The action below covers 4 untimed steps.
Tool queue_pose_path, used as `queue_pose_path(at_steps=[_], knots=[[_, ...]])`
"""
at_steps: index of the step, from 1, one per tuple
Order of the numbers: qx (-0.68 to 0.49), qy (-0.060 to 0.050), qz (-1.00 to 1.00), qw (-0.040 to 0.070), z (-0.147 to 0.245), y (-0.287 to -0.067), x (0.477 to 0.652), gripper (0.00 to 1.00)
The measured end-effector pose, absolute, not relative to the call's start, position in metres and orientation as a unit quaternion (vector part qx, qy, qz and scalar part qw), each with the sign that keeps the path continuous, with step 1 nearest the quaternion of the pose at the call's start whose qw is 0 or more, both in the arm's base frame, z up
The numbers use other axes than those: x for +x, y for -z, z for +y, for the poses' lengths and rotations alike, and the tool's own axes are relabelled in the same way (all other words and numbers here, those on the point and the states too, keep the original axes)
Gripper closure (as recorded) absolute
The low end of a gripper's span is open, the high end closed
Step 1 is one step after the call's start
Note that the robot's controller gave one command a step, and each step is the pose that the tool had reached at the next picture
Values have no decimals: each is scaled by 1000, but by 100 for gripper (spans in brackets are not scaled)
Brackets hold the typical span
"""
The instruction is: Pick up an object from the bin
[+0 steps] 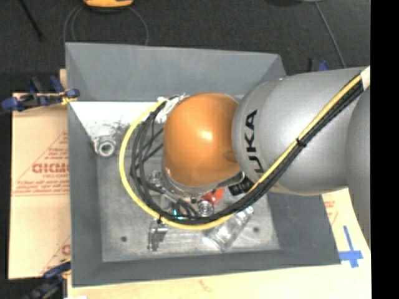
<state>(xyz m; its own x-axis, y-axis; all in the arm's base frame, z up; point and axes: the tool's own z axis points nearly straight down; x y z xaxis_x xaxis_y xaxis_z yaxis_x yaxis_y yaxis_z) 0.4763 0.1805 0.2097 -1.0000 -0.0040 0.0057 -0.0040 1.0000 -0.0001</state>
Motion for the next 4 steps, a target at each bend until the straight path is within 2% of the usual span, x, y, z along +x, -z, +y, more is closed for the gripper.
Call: queue_pose_path(at_steps=[1, 2, 3, 4], knots=[[98, -1, -995, 1, 128, -131, 500, 0], [88, -2, -996, 0, 39, -113, 504, 0], [14, 1, -1000, -1, 14, -80, 514, 0], [12, 1, -1000, -1, 14, -81, 515, 100]])
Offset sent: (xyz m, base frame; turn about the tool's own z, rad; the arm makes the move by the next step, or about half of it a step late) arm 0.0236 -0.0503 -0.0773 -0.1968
